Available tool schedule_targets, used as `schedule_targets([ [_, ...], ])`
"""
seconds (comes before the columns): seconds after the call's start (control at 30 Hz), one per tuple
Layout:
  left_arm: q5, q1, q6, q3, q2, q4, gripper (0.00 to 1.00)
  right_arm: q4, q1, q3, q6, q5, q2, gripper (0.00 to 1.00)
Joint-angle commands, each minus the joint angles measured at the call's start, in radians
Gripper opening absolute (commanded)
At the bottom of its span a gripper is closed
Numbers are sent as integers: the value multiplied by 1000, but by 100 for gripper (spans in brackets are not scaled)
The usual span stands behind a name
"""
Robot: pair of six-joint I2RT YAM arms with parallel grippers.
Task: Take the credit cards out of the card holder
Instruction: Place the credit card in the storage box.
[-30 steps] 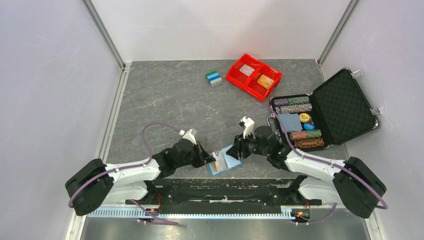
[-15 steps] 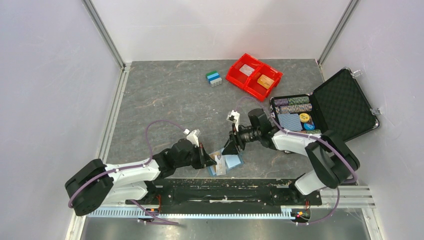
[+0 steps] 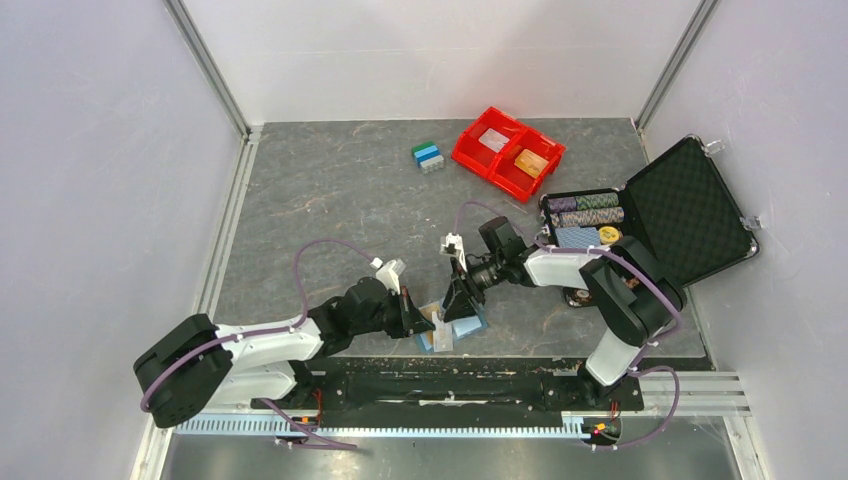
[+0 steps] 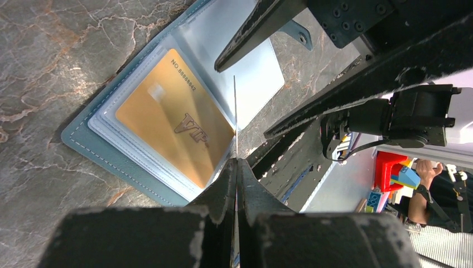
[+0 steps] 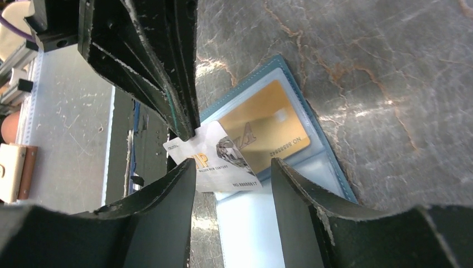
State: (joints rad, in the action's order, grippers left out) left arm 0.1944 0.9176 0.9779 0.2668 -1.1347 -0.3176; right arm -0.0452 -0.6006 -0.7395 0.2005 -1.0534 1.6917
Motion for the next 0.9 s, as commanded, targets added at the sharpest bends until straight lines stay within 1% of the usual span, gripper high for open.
schedule_targets([
  [0.0,16,3,-56,-3,-3,-51,2,44,-26,-50,113,-53,23,55],
  [0.17,11,4,-58,-5,-1,-49,2,43,-37,-66,130,-49,46,54],
  [0.2,11,4,-58,-5,-1,-49,2,63,-37,-67,133,-49,47,53],
  [0.27,7,3,-56,-7,-1,-48,2,76,-37,-69,140,-49,49,48],
  [0.33,3,4,-56,-5,-1,-40,2,88,-38,-67,152,-48,45,39],
  [0.53,-25,4,-47,-3,5,-12,2,87,-38,-55,139,-40,-2,8],
  [0.6,-34,4,-46,1,15,1,2,88,-38,-54,126,-37,-24,0],
  [0.7,-70,4,-49,19,46,60,10,90,-37,-48,104,-26,-74,0],
  [0.77,-94,3,-64,43,75,110,17,89,-37,-46,86,-13,-105,0],
  [0.8,-109,3,-73,60,91,137,26,90,-37,-44,75,-5,-123,0],
  [0.87,-140,3,-91,101,122,213,48,92,-36,-43,50,18,-153,0],
])
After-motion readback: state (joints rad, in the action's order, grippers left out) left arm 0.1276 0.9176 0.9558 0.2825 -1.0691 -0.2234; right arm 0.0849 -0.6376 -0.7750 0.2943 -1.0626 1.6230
